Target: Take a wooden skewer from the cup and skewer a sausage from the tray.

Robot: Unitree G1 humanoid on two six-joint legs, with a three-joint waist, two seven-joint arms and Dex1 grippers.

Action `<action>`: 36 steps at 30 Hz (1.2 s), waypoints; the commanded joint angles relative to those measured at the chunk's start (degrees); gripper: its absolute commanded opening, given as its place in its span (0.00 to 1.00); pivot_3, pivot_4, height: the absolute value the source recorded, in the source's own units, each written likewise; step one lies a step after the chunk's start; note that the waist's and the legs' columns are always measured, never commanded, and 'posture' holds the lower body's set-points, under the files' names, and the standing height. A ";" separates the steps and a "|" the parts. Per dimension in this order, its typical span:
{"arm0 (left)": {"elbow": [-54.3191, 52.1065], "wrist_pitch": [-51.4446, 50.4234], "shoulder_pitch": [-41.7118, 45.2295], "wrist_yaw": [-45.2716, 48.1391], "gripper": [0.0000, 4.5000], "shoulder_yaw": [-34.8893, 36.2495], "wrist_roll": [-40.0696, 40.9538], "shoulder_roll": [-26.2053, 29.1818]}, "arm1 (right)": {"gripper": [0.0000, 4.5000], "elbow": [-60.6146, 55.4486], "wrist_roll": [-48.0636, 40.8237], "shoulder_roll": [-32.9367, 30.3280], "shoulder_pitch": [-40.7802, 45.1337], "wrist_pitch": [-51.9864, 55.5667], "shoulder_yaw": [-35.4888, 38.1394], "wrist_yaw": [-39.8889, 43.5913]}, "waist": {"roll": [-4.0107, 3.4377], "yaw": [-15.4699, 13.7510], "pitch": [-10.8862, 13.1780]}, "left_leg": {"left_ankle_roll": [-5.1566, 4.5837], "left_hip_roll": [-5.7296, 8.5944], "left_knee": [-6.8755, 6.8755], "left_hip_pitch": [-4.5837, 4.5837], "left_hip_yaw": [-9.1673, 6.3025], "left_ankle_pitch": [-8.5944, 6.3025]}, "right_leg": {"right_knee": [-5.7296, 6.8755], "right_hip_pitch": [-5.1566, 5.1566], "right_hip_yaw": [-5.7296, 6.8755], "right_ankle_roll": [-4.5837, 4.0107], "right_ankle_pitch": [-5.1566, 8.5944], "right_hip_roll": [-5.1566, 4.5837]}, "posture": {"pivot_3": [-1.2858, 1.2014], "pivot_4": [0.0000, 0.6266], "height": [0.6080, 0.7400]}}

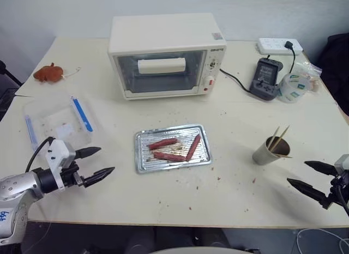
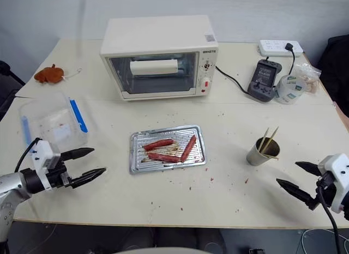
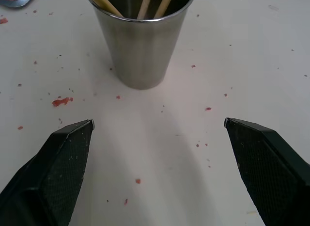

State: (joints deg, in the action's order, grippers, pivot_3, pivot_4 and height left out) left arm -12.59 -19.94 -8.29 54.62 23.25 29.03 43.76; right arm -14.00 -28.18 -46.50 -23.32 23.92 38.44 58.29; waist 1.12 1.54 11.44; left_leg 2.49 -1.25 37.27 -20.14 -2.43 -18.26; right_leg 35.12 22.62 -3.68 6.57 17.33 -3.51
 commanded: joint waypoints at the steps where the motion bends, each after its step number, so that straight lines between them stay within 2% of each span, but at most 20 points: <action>1: -0.86 0.25 0.05 -0.43 0.99 1.01 0.74 -0.06 | 1.00 -0.76 -0.14 0.94 -0.24 -0.71 -0.01 -1.05 | -0.01 0.09 0.00 | 0.01 0.00 -0.02 0.00 0.01 -0.01 | -0.01 0.02 0.00 0.23 -0.13 0.00 | 0.52 0.24 1.00; 12: -1.33 -4.40 0.60 -1.88 0.99 0.47 1.84 -0.15 | 1.00 -2.93 -2.88 1.64 1.22 2.17 0.97 -3.75 | -0.01 0.03 0.00 | 0.02 -0.01 -0.01 0.00 0.01 -0.01 | -0.06 0.03 0.00 0.15 -0.09 0.00 | 0.52 0.24 1.00; 20: -5.49 -6.95 4.00 -1.31 0.99 -1.25 4.21 0.72 | 1.00 -11.73 -6.58 5.48 -1.56 4.95 4.04 -8.81 | -0.02 -0.08 0.01 | 0.03 0.00 -0.05 -0.05 -0.06 -0.02 | -0.13 0.04 0.03 0.18 -0.11 -0.02 | 0.52 0.24 1.00; 29: -13.65 -17.72 18.53 4.57 0.99 -5.94 18.15 5.80 | 1.00 -28.89 -17.83 14.61 -6.70 9.55 10.25 -20.96 | -0.09 -0.12 0.02 | 0.04 0.00 -0.06 -0.06 -0.15 -0.02 | -0.11 0.01 0.10 0.21 -0.12 -0.02 | 0.52 0.24 1.00; 33: -13.18 -19.06 24.27 6.62 0.99 -9.59 19.81 5.98 | 1.00 -33.47 -23.16 15.62 -8.39 10.44 10.01 -24.46 | -0.10 0.25 0.03 | 0.04 -0.01 -0.08 -0.06 -0.11 -0.02 | -0.11 0.01 0.07 0.21 -0.12 0.02 | 0.52 0.24 1.00; 36: -10.88 -17.89 29.08 7.54 0.99 -13.89 18.05 4.21 | 1.00 -35.07 -24.18 15.68 -8.30 10.56 6.99 -26.81 | -0.09 0.03 0.03 | 0.04 -0.01 -0.07 -0.04 -0.11 -0.02 | -0.10 0.01 0.06 0.19 -0.11 0.05 | 0.52 0.24 1.00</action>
State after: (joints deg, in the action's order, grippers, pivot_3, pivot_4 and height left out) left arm -23.81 -38.76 19.35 61.45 10.49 47.31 48.33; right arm -47.31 -50.97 -30.99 -31.64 34.73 45.81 32.88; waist 1.03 1.57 11.47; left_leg 2.52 -1.25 37.22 -20.18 -2.56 -18.28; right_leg 35.01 22.64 -3.62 6.76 17.22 -3.45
